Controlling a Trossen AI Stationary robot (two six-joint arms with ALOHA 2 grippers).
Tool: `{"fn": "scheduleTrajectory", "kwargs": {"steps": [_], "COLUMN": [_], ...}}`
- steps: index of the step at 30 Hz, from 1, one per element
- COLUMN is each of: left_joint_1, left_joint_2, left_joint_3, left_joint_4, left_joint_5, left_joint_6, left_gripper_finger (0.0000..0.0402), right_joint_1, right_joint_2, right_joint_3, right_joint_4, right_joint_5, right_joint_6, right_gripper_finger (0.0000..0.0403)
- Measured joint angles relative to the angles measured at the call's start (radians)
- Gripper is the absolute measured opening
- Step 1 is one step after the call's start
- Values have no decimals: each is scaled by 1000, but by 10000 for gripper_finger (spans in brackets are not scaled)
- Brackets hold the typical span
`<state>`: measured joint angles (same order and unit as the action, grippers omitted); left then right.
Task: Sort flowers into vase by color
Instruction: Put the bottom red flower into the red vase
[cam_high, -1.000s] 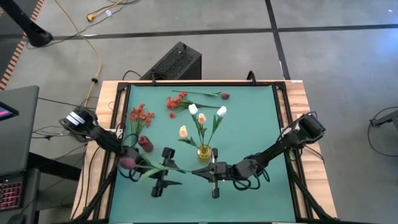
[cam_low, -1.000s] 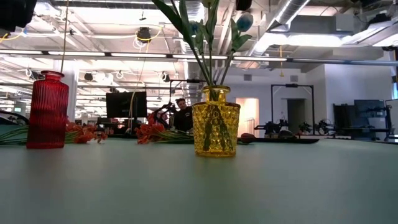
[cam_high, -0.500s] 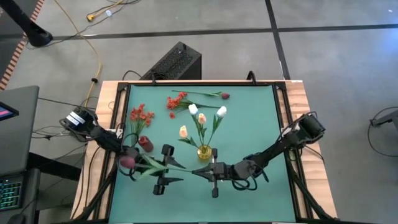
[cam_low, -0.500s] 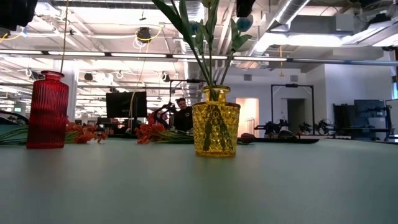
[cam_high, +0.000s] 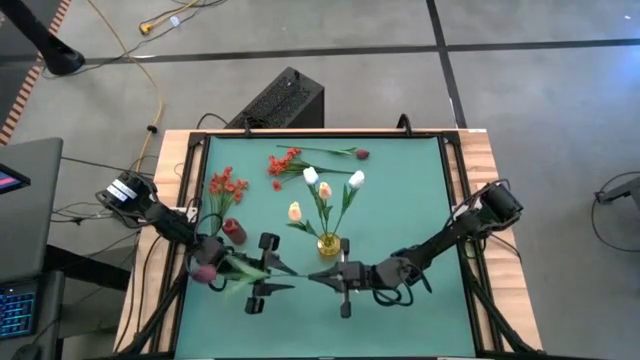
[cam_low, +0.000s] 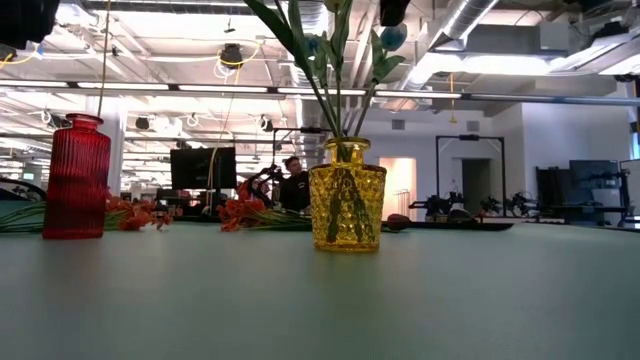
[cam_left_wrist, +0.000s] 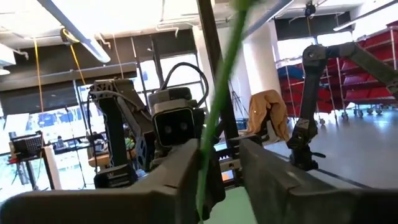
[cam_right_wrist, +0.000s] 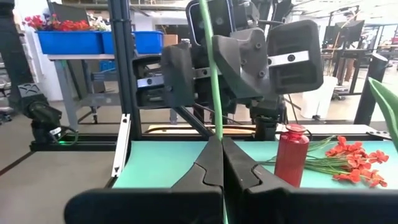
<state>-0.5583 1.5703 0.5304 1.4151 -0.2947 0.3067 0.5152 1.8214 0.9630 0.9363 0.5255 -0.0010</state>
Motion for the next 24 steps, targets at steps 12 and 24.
{"fn": "scheduleTrajectory", "kwargs": {"steps": [12,24], "left_joint_1": [0,0], "left_joint_2": [0,-2], "left_joint_3": [0,-1], "left_joint_4": [-2,-16], "left_joint_5": [23,-78], "left_joint_6": [16,4], "left_gripper_finger": [2,0], "right_joint_1": [-1,-34], "right_joint_2": [0,-1], "right_joint_3": [0,0], "right_joint_4": [2,1], "right_joint_5": [-31,-30], "right_joint_6": [0,34], "right_gripper_finger": [58,193]}}
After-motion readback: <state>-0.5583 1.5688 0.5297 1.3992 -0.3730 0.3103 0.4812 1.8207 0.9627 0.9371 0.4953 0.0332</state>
